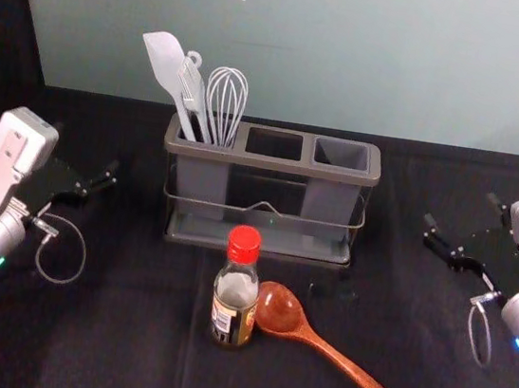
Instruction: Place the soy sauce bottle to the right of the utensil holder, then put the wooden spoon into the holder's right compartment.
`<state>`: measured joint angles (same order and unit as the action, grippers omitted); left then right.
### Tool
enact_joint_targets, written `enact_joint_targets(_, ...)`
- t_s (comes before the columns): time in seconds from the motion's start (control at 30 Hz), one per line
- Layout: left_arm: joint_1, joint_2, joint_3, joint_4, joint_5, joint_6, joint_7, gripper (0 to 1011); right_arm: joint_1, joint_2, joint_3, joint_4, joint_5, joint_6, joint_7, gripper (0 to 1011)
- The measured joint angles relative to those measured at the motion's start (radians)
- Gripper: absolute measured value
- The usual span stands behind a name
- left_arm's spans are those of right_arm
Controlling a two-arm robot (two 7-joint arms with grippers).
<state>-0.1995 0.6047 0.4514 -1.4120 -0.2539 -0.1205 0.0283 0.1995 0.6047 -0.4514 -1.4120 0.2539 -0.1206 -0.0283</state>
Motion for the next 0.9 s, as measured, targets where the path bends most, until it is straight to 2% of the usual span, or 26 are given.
enact_joint_targets(0.63, 0.000, 0.000, 0.000, 0.000, 0.000, 0.000, 0.000, 1005, 0.000, 0.000, 0.000, 0.000, 0.000, 0.000, 0.000, 1004)
enact_joint_targets(0.77, 0.000, 0.000, 0.000, 0.000, 0.000, 0.000, 0.000, 1005, -0.014, 0.002, 0.006, -0.012, -0.027, -0.030, -0.002, 1004)
enact_joint_targets(0.9, 0.000, 0.000, 0.000, 0.000, 0.000, 0.000, 0.000, 1005, -0.035, 0.005, 0.025, -0.035, -0.027, -0.043, -0.001, 1004)
